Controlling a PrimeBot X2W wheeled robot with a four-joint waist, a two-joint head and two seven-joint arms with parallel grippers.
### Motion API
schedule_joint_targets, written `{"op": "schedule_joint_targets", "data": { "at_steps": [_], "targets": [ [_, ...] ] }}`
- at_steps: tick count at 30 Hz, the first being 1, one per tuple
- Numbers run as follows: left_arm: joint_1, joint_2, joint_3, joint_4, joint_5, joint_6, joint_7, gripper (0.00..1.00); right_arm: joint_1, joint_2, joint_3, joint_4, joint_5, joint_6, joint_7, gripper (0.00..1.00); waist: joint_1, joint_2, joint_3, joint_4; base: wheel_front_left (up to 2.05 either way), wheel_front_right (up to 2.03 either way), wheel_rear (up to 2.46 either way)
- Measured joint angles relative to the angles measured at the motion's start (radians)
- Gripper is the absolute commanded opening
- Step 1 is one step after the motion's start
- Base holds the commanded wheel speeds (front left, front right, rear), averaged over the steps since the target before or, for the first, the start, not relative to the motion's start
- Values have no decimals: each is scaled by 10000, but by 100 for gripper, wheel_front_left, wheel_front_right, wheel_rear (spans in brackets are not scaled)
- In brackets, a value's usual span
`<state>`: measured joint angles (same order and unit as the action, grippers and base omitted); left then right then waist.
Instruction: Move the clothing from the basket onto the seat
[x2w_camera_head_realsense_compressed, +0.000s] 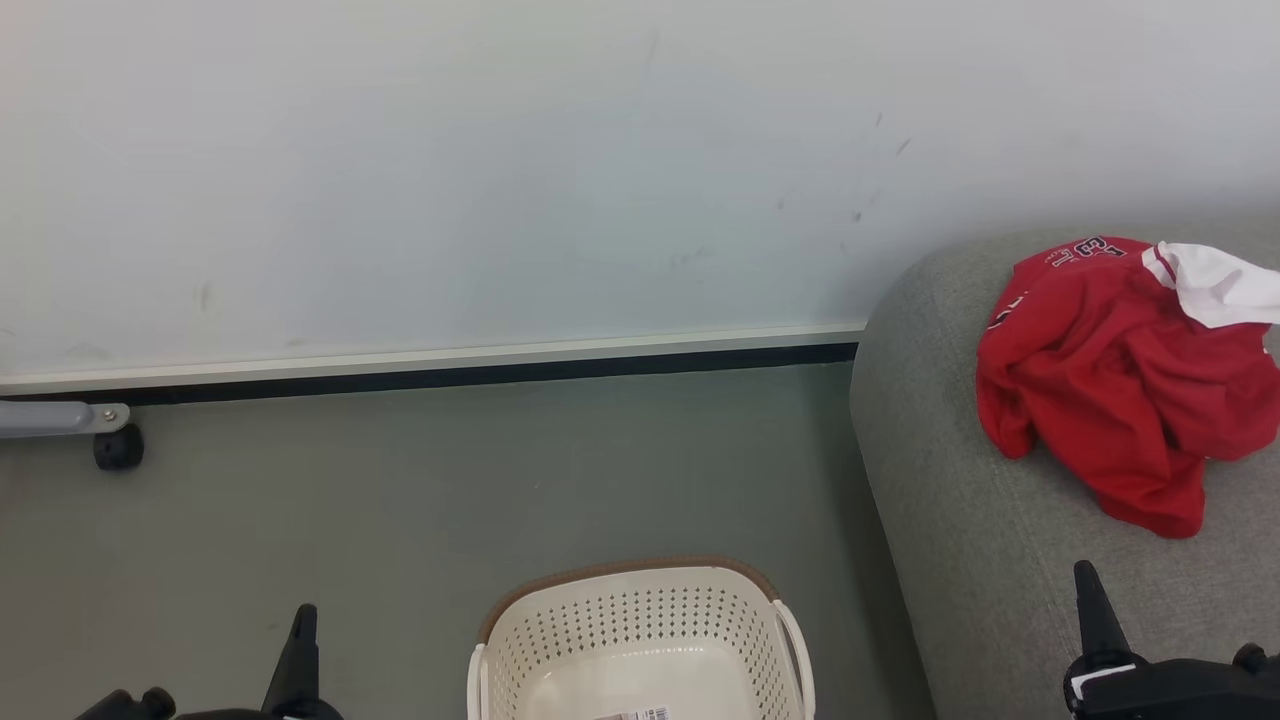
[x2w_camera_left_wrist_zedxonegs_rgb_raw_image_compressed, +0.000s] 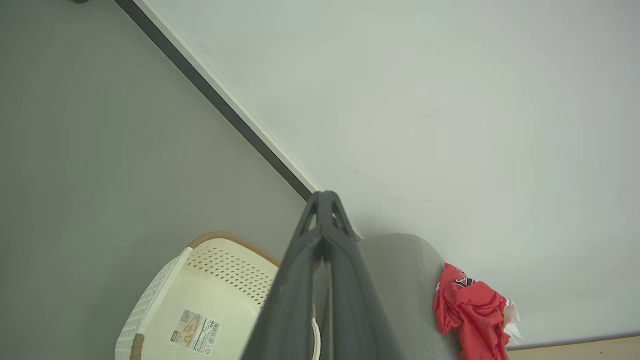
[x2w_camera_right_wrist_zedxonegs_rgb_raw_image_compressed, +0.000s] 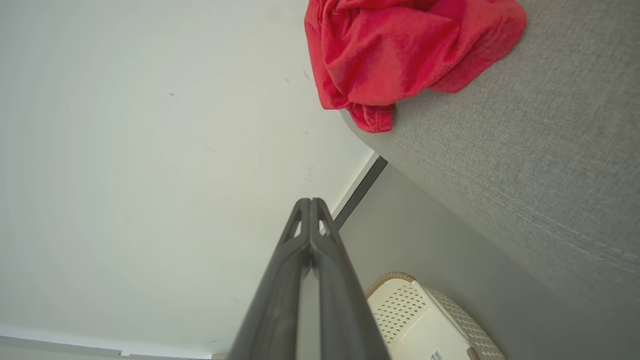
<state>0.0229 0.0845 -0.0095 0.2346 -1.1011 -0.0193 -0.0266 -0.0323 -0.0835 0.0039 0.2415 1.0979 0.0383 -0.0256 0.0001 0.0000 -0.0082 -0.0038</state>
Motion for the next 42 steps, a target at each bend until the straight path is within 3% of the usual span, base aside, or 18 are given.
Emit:
{"op": "schedule_joint_targets", "data": {
  "at_steps": [42],
  "targets": [
    [-1023, -408, 1005, 594, -4982, -1045, 1402, 0, -600, 384, -1373, 570, 4976, 821, 1390, 0, 0, 0, 100, 37, 0, 0, 0]
  ]
}}
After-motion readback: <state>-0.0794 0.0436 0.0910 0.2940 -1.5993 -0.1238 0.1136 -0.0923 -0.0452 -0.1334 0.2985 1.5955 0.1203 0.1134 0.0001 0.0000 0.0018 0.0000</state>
